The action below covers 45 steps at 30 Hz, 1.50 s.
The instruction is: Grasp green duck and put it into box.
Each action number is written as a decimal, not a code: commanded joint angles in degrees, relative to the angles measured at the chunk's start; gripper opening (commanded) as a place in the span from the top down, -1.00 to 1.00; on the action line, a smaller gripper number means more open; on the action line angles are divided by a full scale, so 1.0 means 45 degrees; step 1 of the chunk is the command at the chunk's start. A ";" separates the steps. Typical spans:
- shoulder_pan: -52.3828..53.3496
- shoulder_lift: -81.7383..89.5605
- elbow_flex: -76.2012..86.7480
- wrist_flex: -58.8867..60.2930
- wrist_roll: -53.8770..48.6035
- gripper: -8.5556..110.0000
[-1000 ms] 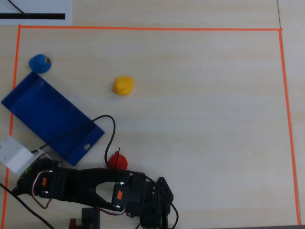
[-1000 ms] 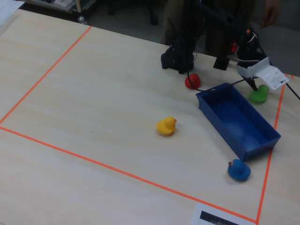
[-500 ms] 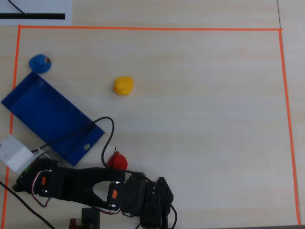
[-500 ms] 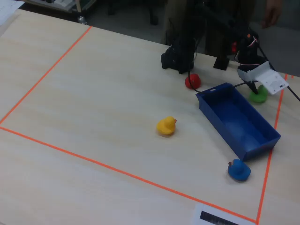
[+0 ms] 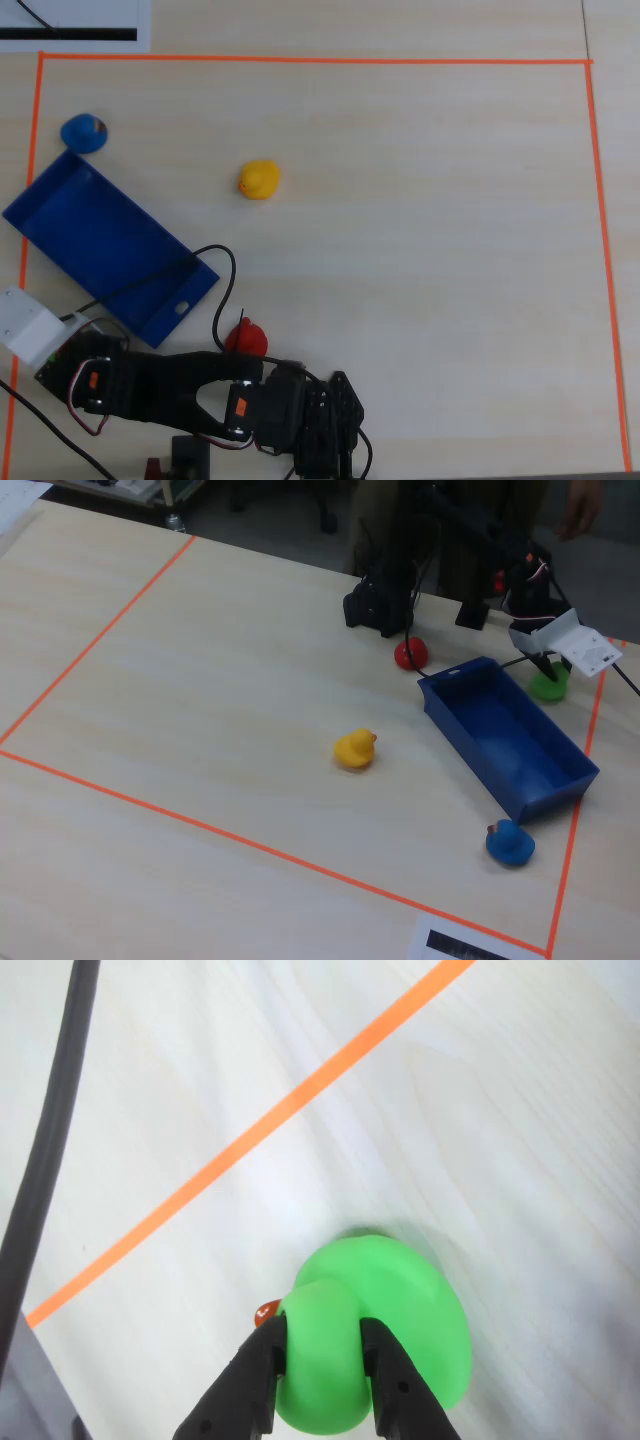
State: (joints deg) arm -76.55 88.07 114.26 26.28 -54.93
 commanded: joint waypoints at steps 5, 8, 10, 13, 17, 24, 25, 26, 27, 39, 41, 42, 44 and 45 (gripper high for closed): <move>0.0254 0.0254 -0.1797 0.1973 0.0547 0.86; 0.0820 0.0645 -0.3184 0.3301 0.0742 0.86; 0.1250 0.0938 -0.4277 0.4180 0.1074 0.86; 0.1777 0.1250 -0.5957 0.5332 0.1445 0.86; 0.2617 0.1367 -0.6836 0.5293 0.1074 0.86; 0.4297 -0.0410 -0.6426 0.2949 -0.0488 0.86; 0.4531 -0.0723 -0.6426 0.2695 -0.0625 0.86; 0.4746 -0.0977 -0.6504 0.2520 -0.0723 0.86; 0.4980 -0.1230 -0.6680 0.2441 -0.0801 0.86; 0.6543 -0.2402 -0.7344 0.2344 -0.1719 0.86; 0.6582 -0.2383 -0.7207 0.2363 -0.1738 0.86; 0.6602 -0.2383 -0.7129 0.2344 -0.1738 0.86; 0.6660 -0.2344 -0.6758 0.1777 -0.1250 0.86; 0.6719 -0.2305 -0.6582 0.1426 -0.0859 0.79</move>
State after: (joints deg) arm -47.46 76.38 84.46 37.44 -61.96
